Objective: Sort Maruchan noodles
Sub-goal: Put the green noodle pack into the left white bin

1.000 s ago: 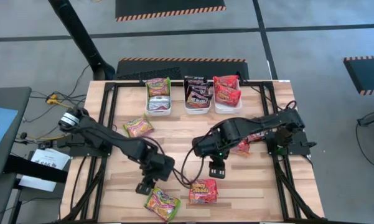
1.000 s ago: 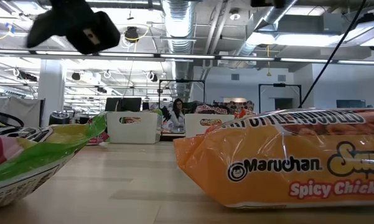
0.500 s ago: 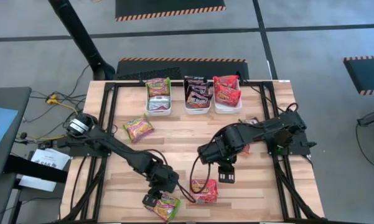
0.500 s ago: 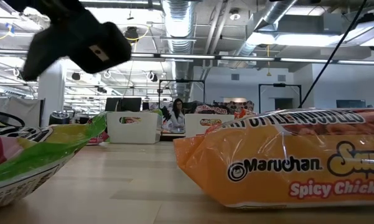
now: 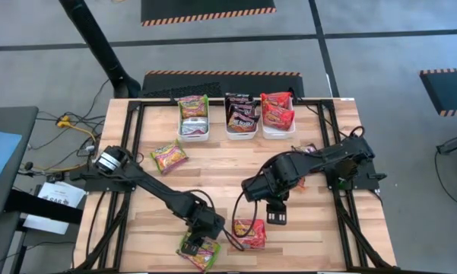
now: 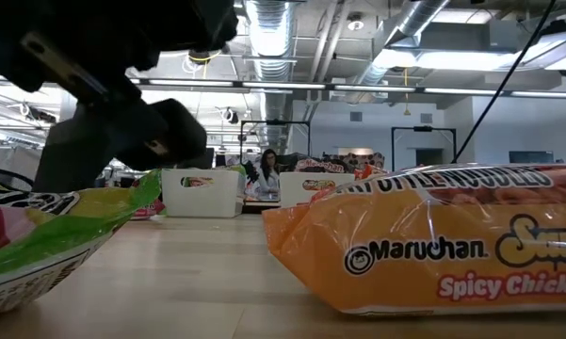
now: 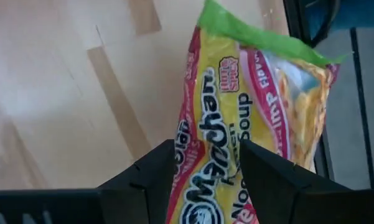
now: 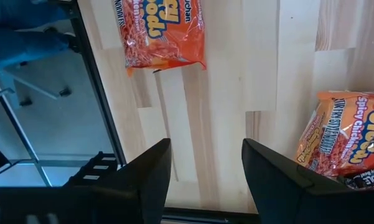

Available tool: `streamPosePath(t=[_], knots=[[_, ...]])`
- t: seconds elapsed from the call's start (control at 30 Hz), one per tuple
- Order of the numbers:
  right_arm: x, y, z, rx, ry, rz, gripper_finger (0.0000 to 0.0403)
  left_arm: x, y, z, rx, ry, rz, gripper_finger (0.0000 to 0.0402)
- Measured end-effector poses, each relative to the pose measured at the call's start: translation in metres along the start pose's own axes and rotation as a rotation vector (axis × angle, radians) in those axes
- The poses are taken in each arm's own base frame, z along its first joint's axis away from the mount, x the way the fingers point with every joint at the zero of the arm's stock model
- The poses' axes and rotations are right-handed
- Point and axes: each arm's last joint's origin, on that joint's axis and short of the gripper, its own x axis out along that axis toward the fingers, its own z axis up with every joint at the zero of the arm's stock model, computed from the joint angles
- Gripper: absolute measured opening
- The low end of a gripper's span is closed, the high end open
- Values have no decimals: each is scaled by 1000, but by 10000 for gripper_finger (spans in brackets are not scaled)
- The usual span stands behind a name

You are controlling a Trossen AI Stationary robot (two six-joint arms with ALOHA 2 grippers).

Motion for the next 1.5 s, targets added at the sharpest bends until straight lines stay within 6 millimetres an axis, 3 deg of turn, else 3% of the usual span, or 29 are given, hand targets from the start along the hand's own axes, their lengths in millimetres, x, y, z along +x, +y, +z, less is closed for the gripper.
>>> streamPosePath(t=[0.5,0.63,0.83,0.97,1.2,1.5], knots=[[0,-1,2,1,-35,-42,222,38,-3,-2,-89,41,-149,159],[0,-1,2,0,-41,-39,222,41,-4,-1,-82,34,-178,117],[0,0,3,20,-45,-37,222,43,-3,0,-72,32,-208,16],[0,0,3,38,-45,-37,222,42,3,0,-80,45,-227,2],[0,0,3,43,-46,-37,222,26,19,-4,-94,115,-231,0],[0,-2,3,102,-75,-82,210,-27,38,-15,-35,203,-110,0]])
